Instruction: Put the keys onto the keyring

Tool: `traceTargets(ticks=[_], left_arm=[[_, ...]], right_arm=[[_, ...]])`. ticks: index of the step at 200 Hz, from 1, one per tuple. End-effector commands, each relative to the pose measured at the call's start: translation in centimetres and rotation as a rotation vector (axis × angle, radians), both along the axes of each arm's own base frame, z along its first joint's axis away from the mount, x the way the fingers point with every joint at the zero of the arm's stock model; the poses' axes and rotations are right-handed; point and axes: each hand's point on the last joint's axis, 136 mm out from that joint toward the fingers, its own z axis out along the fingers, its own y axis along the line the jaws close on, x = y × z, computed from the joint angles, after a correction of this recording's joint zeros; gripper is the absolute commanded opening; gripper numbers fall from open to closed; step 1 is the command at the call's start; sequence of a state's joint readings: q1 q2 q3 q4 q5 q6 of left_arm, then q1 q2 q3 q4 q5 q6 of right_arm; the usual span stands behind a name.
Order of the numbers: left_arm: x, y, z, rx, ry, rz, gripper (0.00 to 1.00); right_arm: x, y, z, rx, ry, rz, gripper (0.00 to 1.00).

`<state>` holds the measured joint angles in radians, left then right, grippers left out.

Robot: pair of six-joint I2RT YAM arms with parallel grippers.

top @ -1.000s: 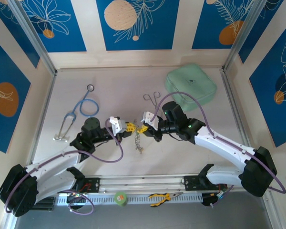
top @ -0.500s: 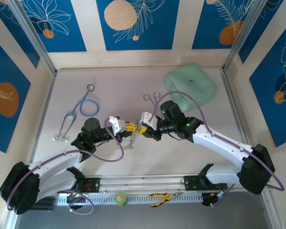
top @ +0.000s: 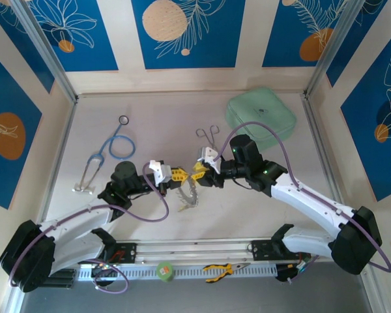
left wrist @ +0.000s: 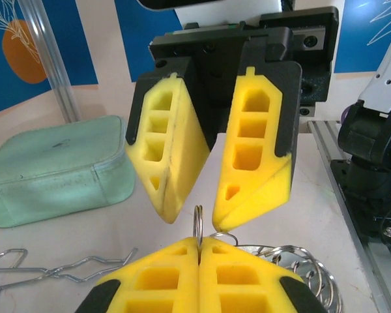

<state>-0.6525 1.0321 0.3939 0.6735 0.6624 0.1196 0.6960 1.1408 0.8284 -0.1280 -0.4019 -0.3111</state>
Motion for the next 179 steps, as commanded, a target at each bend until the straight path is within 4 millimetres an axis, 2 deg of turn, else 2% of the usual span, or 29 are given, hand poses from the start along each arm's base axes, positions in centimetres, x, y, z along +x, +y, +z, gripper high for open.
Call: traceTargets(ticks=[1,41,61,70,81,97,128,162,179], left_arm=[[-0.7,-0.2,1.6,-0.05,-0.04,-0.045,0.0],[-0.6,-0.3,1.7,-0.055,-0.038,-0.05,0.0],[-0.3,-0.4,1.6,-0.055,-0.03,-0.037,0.0],[0.1,-0.2,1.3,-0.047,-0.021,-0.007,0.0],[0.7,0.0,0.9,-0.027,-0.01,0.028,0.18],[0.8,0.2,-0.1,0.04,-0.003,0.047,0.25],[0.6,0.2,-0.8,0.13,-0.006,0.03,0.22],[0.6,0.1,-1.2,0.184,-0.024,0.014,0.18],[0.6,0.1,-1.1,0.182,-0.026,0.01,0.14]], right_arm=[[-0.3,0.6,0.3,0.026,0.011,0.035,0.25],[-0.6,1.2,0.2,0.026,0.015,0.067,0.14],[-0.8,1.3,0.4,0.03,0.007,0.081,0.0],[-0.9,1.2,0.5,0.026,0.001,0.084,0.0],[-0.9,1.0,0.4,0.003,-0.007,0.081,0.0],[-0.7,0.6,-0.1,-0.06,-0.026,0.065,0.0],[-0.8,0.1,-1.5,-0.209,-0.06,0.074,0.0],[-1.1,0.4,-1.1,-0.263,-0.097,0.105,0.0],[-1.3,0.8,-1.1,-0.292,-0.117,0.126,0.0]])
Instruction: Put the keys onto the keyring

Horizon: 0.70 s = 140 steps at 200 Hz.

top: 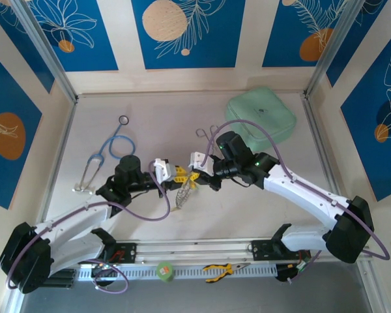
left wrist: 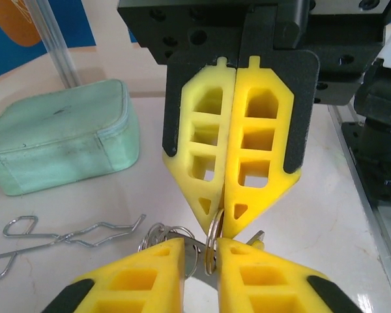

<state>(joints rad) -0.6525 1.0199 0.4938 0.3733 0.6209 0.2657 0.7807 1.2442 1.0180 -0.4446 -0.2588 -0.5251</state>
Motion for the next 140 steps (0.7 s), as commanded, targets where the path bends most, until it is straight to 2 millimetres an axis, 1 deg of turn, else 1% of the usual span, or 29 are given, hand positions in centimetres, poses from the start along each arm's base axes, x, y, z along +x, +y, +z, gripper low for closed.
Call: traceTargets(ticks=[1,21,32,38,46,47,50,51,55,60,70,89,119,140], left_arm=[[-0.2,0.0,0.3,0.03,-0.028,-0.017,0.13],[-0.3,-0.1,0.5,0.027,-0.028,-0.029,0.06],[-0.5,-0.1,0.5,0.023,-0.031,-0.036,0.0],[-0.5,0.0,0.5,0.018,-0.032,-0.034,0.0],[-0.6,0.0,0.7,0.003,-0.037,-0.03,0.0],[-0.6,0.1,0.7,0.002,-0.037,-0.028,0.0],[-0.6,0.1,0.7,-0.004,-0.037,-0.026,0.0],[-0.6,0.1,0.7,-0.006,-0.039,-0.024,0.0],[-0.6,0.1,0.8,-0.017,-0.042,-0.022,0.0],[-0.6,0.2,0.9,-0.03,-0.04,-0.017,0.0],[-0.5,0.2,1.2,-0.061,-0.043,-0.005,0.0],[-0.3,0.2,1.4,-0.1,-0.035,0.013,0.0],[0.1,0.2,1.9,-0.144,-0.034,0.029,0.0],[-0.1,0.2,2.0,-0.153,-0.032,0.024,0.0]], right_arm=[[-0.6,0.2,0.5,-0.051,-0.041,0.054,0.0],[-0.8,0.8,0.7,-0.059,-0.05,0.072,0.0],[-0.8,1.0,0.9,-0.05,-0.05,0.066,0.0],[-0.6,1.0,1.1,-0.035,-0.052,0.051,0.0],[-0.2,0.8,1.3,-0.012,-0.047,0.022,0.11],[-0.2,0.8,1.3,-0.009,-0.049,0.02,0.14],[-0.1,0.6,1.3,-0.001,-0.041,0.007,0.17],[0.0,0.6,1.3,0.002,-0.044,0.004,0.2],[0.2,0.4,1.4,0.018,-0.039,-0.013,0.24],[0.4,0.1,1.4,0.034,-0.026,-0.033,0.28],[0.6,-0.5,1.3,0.067,-0.002,-0.066,0.32],[0.2,-1.1,0.8,0.107,0.032,-0.102,0.35],[-0.8,-0.9,-1.0,0.123,0.105,-0.115,0.37],[-0.5,-0.6,-2.0,0.116,0.104,-0.137,0.38]])
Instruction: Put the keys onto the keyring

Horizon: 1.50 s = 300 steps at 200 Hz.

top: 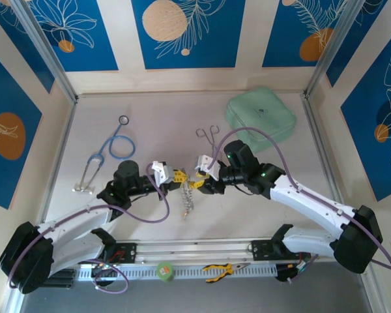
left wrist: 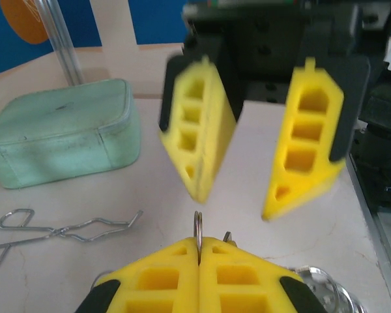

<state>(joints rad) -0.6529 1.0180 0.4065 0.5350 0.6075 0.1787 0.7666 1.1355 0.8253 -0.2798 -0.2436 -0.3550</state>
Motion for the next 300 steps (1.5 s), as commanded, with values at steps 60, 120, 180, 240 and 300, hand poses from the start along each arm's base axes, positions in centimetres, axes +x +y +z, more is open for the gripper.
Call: traceTargets(ticks=[60,120,180,240,300], left_arm=[[-0.6,0.0,2.3,-0.086,-0.054,-0.022,0.0],[-0.1,-0.1,2.7,-0.103,-0.049,-0.007,0.0],[0.3,0.0,2.9,-0.116,-0.046,0.017,0.0],[-0.1,-0.2,3.6,-0.15,-0.027,-0.009,0.0],[-0.1,-0.7,4.8,-0.206,-0.005,-0.038,0.0]], right_arm=[[0.8,0.8,-0.6,0.028,-0.032,-0.035,0.38],[-0.2,1.6,-0.5,0.053,-0.002,0.021,0.39],[-0.3,1.6,-0.8,0.058,-0.013,0.023,0.42],[0.8,2.2,-0.2,0.085,-0.055,0.003,0.27],[-0.2,3.4,0.1,0.08,-0.055,0.078,0.01]])
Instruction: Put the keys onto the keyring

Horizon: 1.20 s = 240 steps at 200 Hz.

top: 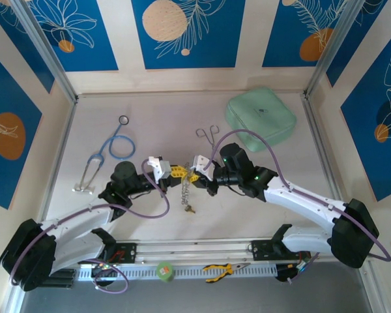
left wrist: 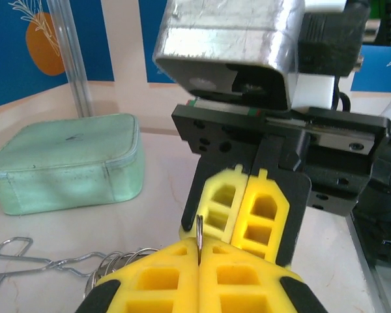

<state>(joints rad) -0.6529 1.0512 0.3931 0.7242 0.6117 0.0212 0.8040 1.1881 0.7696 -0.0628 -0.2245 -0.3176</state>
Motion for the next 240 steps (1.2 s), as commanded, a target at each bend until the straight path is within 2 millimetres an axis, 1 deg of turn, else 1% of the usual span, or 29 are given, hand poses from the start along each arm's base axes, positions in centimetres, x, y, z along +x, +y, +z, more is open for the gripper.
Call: traceTargets(ticks=[1,21,41,73,92,106,122,136,150,163,166,171,172,178,182,186,196,198,201,206,209,219,236,240], left_arm=[[-0.5,-0.3,2.5,-0.079,-0.048,-0.042,0.0],[-0.7,-0.4,2.9,-0.081,-0.057,-0.058,0.0],[-0.7,-0.4,2.6,-0.063,-0.057,-0.061,0.0],[-1.0,-0.2,1.1,0.007,-0.06,-0.058,0.0],[-1.0,0.0,0.2,0.054,-0.064,-0.049,0.0],[-0.9,0.1,-0.6,0.098,-0.059,-0.043,0.0],[-0.7,0.1,-1.2,0.135,-0.055,-0.039,0.0],[-0.6,0.1,-1.7,0.166,-0.049,-0.042,0.0],[-0.5,0.0,-2.3,0.203,-0.036,-0.049,0.0],[-0.1,0.0,-2.5,0.222,-0.026,-0.03,0.0],[0.0,0.0,-2.5,0.225,-0.022,-0.028,0.06],[0.1,0.1,-2.6,0.227,-0.024,-0.021,0.19],[0.2,0.1,-2.6,0.227,-0.024,-0.019,0.21],[0.3,0.2,-2.6,0.226,-0.025,-0.009,0.41],[0.3,0.2,-2.6,0.222,-0.026,0.0,0.52],[0.5,0.3,-2.6,0.216,-0.023,0.012,0.6],[1.1,1.0,-2.6,0.2,-0.007,0.079,0.76],[1.2,1.1,-2.5,0.193,-0.001,0.093,0.83],[1.5,1.5,-2.5,0.185,0.008,0.131,0.91],[2.1,2.3,-2.6,0.167,0.029,0.197,0.98],[2.5,2.9,-2.4,0.15,0.035,0.25,1.0],[3.5,5.1,-2.2,0.105,0.058,0.398,1.0],[5.1,10.1,-1.7,0.088,0.1,0.69,1.0],[5.3,11.4,-1.3,0.079,0.104,0.76,1.0]], right_arm=[[-1.0,1.2,0.4,0.002,-0.005,0.078,0.01],[-1.5,1.6,0.6,-0.019,-0.01,0.116,0.0],[-0.6,1.1,0.6,-0.041,-0.034,0.076,0.0],[1.7,-1.1,0.4,-0.1,-0.081,-0.066,0.0],[2.5,-2.4,1.5,-0.084,-0.107,-0.12,0.0],[2.5,-2.9,2.6,-0.064,-0.124,-0.137,0.0],[1.9,-3.3,3.2,-0.062,-0.125,-0.13,0.0],[1.3,-3.4,3.4,-0.058,-0.117,-0.11,0.0],[0.9,-3.2,3.1,-0.068,-0.112,-0.092,0.0],[0.7,-2.9,3.1,-0.071,-0.115,-0.083,0.0],[0.7,-2.8,3.1,-0.071,-0.116,-0.083,0.0],[0.8,-2.7,3.1,-0.072,-0.118,-0.084,0.0],[0.8,-2.7,3.1,-0.072,-0.118,-0.084,0.0],[1.0,-2.5,3.2,-0.071,-0.12,-0.086,0.0],[1.2,-2.5,3.3,-0.07,-0.125,-0.089,0.0],[1.4,-2.4,3.4,-0.072,-0.128,-0.092,0.0],[1.8,-2.1,3.7,-0.078,-0.135,-0.099,0.0],[2.0,-2.1,3.7,-0.081,-0.136,-0.103,0.0],[2.2,-2.0,3.9,-0.084,-0.136,-0.107,0.0],[2.4,-1.8,3.9,-0.093,-0.133,-0.109,0.0],[2.4,-1.7,4.0,-0.096,-0.133,-0.107,0.0],[2.6,-1.1,4.2,-0.11,-0.136,-0.089,0.0],[3.5,0.7,4.7,-0.108,-0.153,-0.067,0.0],[3.7,1.3,4.9,-0.103,-0.159,-0.059,0.0]])
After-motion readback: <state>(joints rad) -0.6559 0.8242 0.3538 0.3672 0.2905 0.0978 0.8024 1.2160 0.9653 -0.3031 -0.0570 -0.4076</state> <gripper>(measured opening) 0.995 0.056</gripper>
